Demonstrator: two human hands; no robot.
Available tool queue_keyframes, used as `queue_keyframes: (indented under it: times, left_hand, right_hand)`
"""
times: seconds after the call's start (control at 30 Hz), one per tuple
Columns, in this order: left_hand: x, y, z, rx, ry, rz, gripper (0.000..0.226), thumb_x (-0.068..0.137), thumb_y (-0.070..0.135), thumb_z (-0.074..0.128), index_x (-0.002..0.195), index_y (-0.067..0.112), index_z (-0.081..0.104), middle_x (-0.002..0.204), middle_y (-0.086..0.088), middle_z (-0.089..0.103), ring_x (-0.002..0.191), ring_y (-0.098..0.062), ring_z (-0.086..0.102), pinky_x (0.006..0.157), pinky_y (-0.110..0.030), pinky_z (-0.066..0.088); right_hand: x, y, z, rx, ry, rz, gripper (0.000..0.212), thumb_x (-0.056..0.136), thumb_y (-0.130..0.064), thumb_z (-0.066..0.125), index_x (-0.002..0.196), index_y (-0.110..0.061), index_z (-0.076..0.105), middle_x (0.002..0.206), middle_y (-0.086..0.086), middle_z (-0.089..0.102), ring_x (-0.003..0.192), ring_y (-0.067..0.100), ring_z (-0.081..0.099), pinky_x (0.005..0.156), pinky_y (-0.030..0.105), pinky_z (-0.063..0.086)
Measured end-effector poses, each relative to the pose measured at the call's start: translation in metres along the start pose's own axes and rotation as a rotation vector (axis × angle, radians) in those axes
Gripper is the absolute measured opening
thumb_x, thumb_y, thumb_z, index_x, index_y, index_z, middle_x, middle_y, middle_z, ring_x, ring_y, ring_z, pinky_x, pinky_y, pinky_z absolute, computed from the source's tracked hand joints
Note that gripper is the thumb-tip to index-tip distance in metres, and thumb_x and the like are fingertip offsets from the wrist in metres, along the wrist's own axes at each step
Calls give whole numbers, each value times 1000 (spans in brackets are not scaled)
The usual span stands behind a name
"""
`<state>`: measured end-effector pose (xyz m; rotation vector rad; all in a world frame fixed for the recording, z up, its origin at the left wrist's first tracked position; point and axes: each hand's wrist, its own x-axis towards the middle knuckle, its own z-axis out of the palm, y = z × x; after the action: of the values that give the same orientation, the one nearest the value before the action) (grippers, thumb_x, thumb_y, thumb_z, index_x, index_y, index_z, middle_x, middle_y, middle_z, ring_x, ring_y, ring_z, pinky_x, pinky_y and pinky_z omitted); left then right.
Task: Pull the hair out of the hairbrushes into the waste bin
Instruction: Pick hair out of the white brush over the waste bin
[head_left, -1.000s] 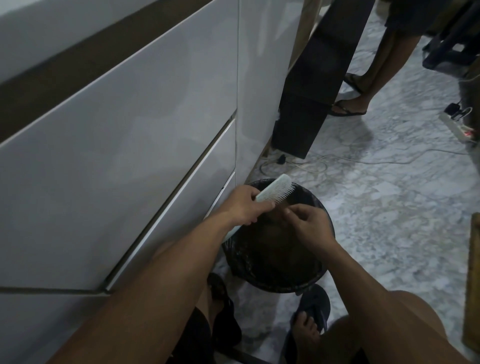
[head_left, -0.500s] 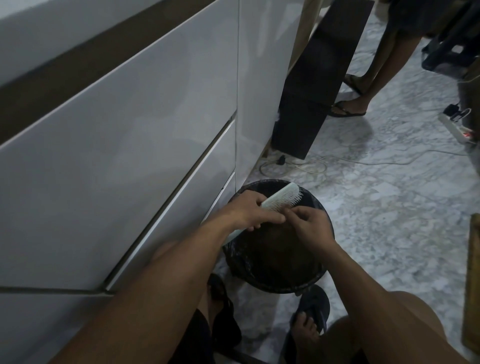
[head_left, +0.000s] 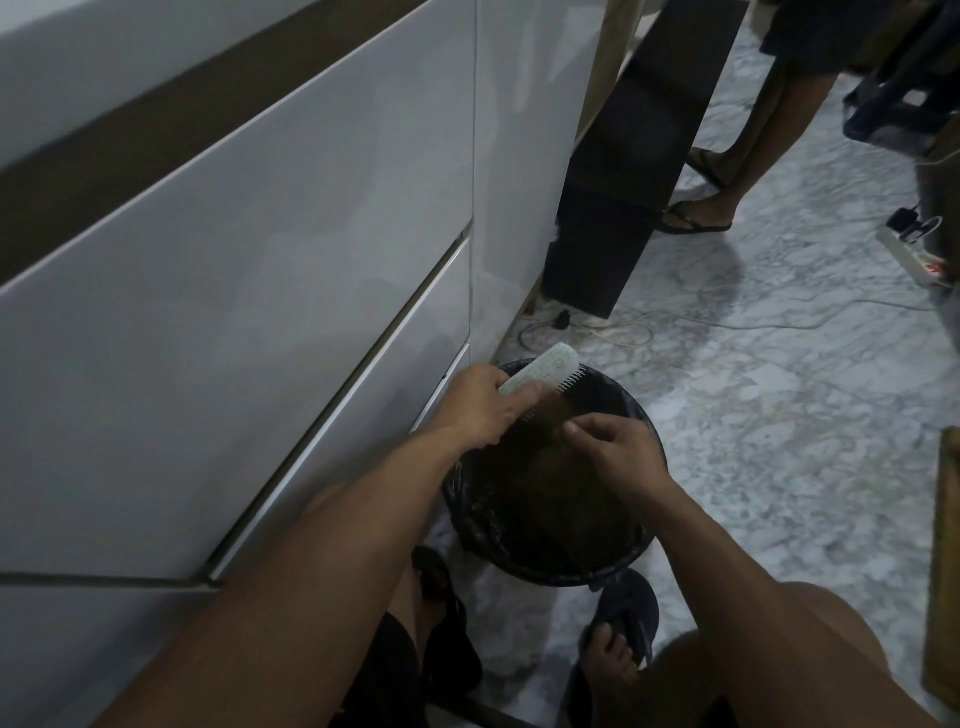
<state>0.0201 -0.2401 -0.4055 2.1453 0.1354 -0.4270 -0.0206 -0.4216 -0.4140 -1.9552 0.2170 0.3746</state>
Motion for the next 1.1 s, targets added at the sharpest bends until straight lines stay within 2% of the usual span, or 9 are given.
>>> queue_keyframes:
  times: [0.2, 0.3, 0.53, 0.6, 0.67, 0.77, 0.87, 0.97, 1.1]
  left_hand:
    - [6, -7, -1, -17, 125, 31, 39, 91, 47, 61, 70, 14, 62, 77, -17, 69, 53, -19, 55, 50, -25, 42]
    - [3, -4, 0, 30, 153, 71, 39, 93, 42, 61, 79, 6, 68, 86, -19, 71, 56, -14, 53, 40, -11, 34]
    - [4, -8, 6, 6, 103, 40, 40, 89, 48, 65, 85, 8, 70, 88, -17, 73, 56, -14, 56, 46, -18, 38]
    - [3, -9, 6, -4, 70, 32, 44, 86, 51, 67, 94, 8, 72, 90, -15, 73, 59, -17, 58, 51, -24, 44]
    - [2, -9, 7, 10, 50, 32, 43, 84, 54, 67, 93, 12, 73, 87, -13, 73, 62, -19, 62, 54, -31, 51]
    - [-1, -6, 9, 67, 10, 43, 44, 81, 60, 65, 88, 17, 73, 75, -6, 70, 64, -22, 67, 62, -44, 60]
    - [-4, -3, 11, 91, -41, 50, 43, 80, 59, 66, 90, 18, 74, 69, 0, 67, 63, -20, 68, 62, -41, 60]
    - [-4, -1, 10, 68, -53, 32, 42, 80, 55, 68, 94, 17, 75, 74, -2, 68, 67, -20, 68, 64, -40, 59]
    - [0, 3, 7, -12, -69, -39, 31, 88, 38, 63, 104, 14, 73, 71, -6, 67, 57, -19, 62, 54, -31, 52]
  right_hand:
    - [9, 16, -3, -298, -64, 24, 21, 98, -25, 51, 85, -20, 68, 84, 0, 68, 80, 14, 62, 62, 25, 45]
    - [16, 30, -5, -497, -19, 84, 19, 97, -22, 51, 84, -28, 63, 89, 4, 70, 80, 20, 61, 69, 31, 48]
    - [15, 32, -8, -669, 73, 186, 20, 92, -16, 51, 105, -18, 66, 100, 9, 69, 91, 28, 63, 80, 39, 53]
    - [15, 31, -6, -538, 51, 103, 22, 89, -19, 61, 111, -19, 62, 104, 0, 65, 98, 21, 61, 83, 34, 51]
    - [12, 24, -2, -239, -20, 62, 52, 81, -16, 73, 129, -20, 51, 118, -7, 55, 111, 13, 53, 86, 26, 47]
    - [10, 16, 5, 189, -151, 69, 87, 75, -9, 77, 147, -22, 31, 139, -9, 49, 126, 10, 46, 103, 38, 44]
    - [11, 14, 6, 310, -195, 103, 65, 82, -7, 71, 140, -15, 43, 124, 4, 67, 114, 18, 64, 99, 41, 50]
    - [8, 10, 4, 110, -110, 75, 22, 91, -15, 62, 112, -15, 68, 100, 4, 73, 96, 19, 69, 85, 30, 54]
    - [16, 21, 2, -114, 29, 112, 17, 92, -20, 61, 85, -16, 75, 71, 3, 67, 67, 17, 61, 58, 25, 46]
